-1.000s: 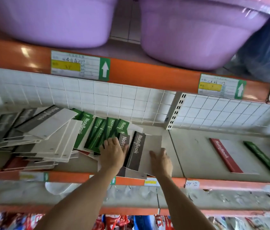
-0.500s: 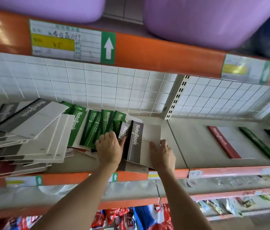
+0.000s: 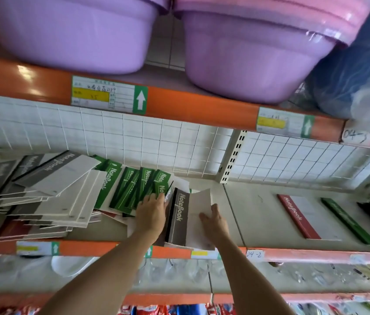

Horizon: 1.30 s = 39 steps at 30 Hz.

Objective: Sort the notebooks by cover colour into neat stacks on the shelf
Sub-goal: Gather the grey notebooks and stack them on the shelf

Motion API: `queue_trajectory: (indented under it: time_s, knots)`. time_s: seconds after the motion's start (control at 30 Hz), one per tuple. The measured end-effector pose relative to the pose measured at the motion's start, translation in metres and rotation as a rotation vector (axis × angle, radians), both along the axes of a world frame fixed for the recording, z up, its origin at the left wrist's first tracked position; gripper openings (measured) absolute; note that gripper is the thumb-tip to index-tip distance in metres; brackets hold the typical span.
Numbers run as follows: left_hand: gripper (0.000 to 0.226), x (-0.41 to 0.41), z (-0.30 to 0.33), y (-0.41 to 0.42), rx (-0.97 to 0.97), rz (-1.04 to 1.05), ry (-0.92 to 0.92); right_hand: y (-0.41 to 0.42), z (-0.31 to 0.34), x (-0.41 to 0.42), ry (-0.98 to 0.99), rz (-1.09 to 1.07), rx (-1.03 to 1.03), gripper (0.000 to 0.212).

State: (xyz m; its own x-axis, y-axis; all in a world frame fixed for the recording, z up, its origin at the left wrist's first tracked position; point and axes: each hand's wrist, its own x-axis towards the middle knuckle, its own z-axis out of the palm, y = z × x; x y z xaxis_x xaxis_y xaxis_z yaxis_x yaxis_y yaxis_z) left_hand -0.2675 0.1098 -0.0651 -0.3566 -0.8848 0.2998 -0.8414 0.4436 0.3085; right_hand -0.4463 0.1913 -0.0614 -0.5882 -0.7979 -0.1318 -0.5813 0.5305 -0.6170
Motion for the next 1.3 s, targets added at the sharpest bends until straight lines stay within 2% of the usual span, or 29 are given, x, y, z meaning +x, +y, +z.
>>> queue_trajectory:
  time_s: [0.07,0.17,0.3,0.4,0.6,0.73,0.9,1.07,1.3]
  knots:
    - [0.028,-0.005,0.011,0.012,0.089,-0.011,0.028,0.009,0.006,-0.003,-0.048,-0.018,-0.044,0.025]
    - [0.045,-0.018,0.033,0.026,0.197,0.03,0.081,0.024,0.015,-0.013,0.014,0.001,-0.139,0.018]
    - [0.036,-0.038,0.066,0.035,0.26,0.096,0.25,0.042,0.034,-0.034,-0.016,-0.012,-0.251,0.015]
    - [0.027,-0.054,0.087,0.049,0.232,0.085,0.241,0.055,0.042,-0.054,-0.099,-0.042,-0.316,0.013]
    - [0.024,-0.112,0.109,0.082,0.191,0.092,0.281,0.098,0.067,-0.109,-0.143,-0.074,-0.39,0.013]
    - [0.037,-0.16,0.111,0.114,0.197,0.077,0.268,0.143,0.079,-0.147,-0.161,-0.125,-0.411,0.013]
    - [0.044,-0.213,0.106,0.147,0.24,0.045,0.279,0.18,0.083,-0.193,-0.095,-0.173,-0.401,0.033]
    - [0.032,-0.264,0.105,0.169,0.248,0.026,0.235,0.208,0.076,-0.234,-0.081,-0.25,-0.354,0.014]
    - [0.021,-0.347,0.096,0.185,0.287,-0.015,0.238,0.238,0.063,-0.306,-0.04,-0.359,-0.355,0.01]
